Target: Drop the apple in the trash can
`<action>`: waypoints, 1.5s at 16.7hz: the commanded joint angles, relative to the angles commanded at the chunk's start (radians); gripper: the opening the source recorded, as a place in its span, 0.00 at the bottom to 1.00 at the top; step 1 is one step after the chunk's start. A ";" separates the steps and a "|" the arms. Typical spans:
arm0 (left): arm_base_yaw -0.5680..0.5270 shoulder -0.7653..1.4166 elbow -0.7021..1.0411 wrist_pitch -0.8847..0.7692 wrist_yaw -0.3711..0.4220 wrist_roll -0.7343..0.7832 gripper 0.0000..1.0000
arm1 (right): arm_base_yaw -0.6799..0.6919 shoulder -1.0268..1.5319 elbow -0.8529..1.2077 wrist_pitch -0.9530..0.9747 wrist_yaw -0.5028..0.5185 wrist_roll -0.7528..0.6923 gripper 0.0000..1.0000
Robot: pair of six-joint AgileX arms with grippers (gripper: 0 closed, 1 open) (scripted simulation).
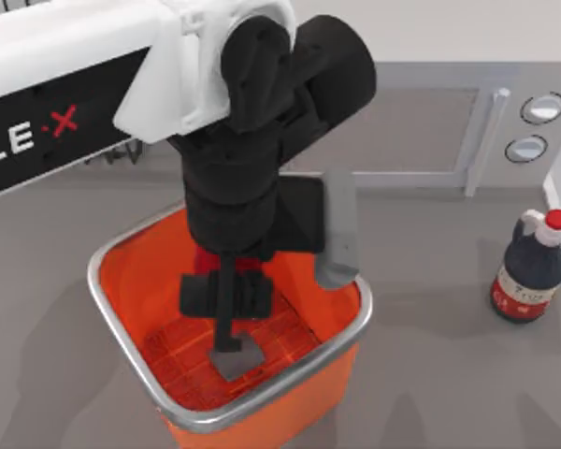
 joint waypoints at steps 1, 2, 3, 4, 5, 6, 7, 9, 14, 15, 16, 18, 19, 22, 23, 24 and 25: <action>0.000 0.000 0.000 0.000 0.000 0.000 0.00 | 0.000 0.000 0.000 0.000 0.000 0.000 1.00; 0.008 0.002 0.007 0.001 -0.009 0.010 0.00 | 0.000 0.000 0.000 0.000 0.000 0.000 1.00; 0.008 0.002 0.003 0.004 -0.009 0.010 0.00 | 0.000 0.000 0.000 0.000 0.000 0.000 1.00; 0.008 0.003 -0.010 0.018 -0.009 0.012 0.00 | 0.000 0.000 0.000 0.000 0.000 0.000 1.00; 0.008 0.005 -0.034 0.042 -0.008 0.014 0.00 | 0.000 0.000 0.000 0.000 0.000 0.000 1.00; 0.009 0.008 -0.065 0.074 -0.007 0.018 0.00 | 0.000 0.000 0.000 0.000 0.000 0.000 1.00; 0.010 0.012 -0.100 0.114 -0.005 0.020 0.00 | 0.000 0.000 0.000 0.000 0.000 0.000 1.00; 0.017 0.020 -0.174 0.200 0.000 0.022 0.00 | 0.000 0.000 0.000 0.000 0.000 0.000 1.00; 0.023 0.028 -0.243 0.274 0.000 0.024 0.00 | 0.000 0.000 0.000 0.000 0.000 0.000 1.00; 0.023 0.028 -0.243 0.274 0.000 0.024 0.00 | 0.000 0.000 0.000 0.000 0.000 0.000 1.00; 0.023 0.028 -0.243 0.274 0.000 0.024 0.00 | 0.000 0.000 0.000 0.000 0.000 0.000 1.00; 0.023 0.028 -0.243 0.274 0.000 0.024 0.15 | 0.000 0.000 0.000 0.000 0.000 0.000 1.00; 0.023 0.028 -0.243 0.274 0.000 0.024 0.23 | 0.000 0.000 0.000 0.000 0.000 0.000 1.00; 0.023 0.028 -0.243 0.274 0.000 0.024 0.45 | 0.000 0.000 0.000 0.000 0.000 0.000 1.00; 0.023 0.028 -0.243 0.274 0.000 0.024 0.53 | 0.000 0.000 0.000 0.000 0.000 0.000 1.00; 0.023 0.028 -0.243 0.274 0.000 0.024 0.60 | 0.000 0.000 0.000 0.000 0.000 0.000 1.00; 0.023 0.028 -0.243 0.274 0.000 0.024 0.68 | 0.000 0.000 0.000 0.000 0.000 0.000 1.00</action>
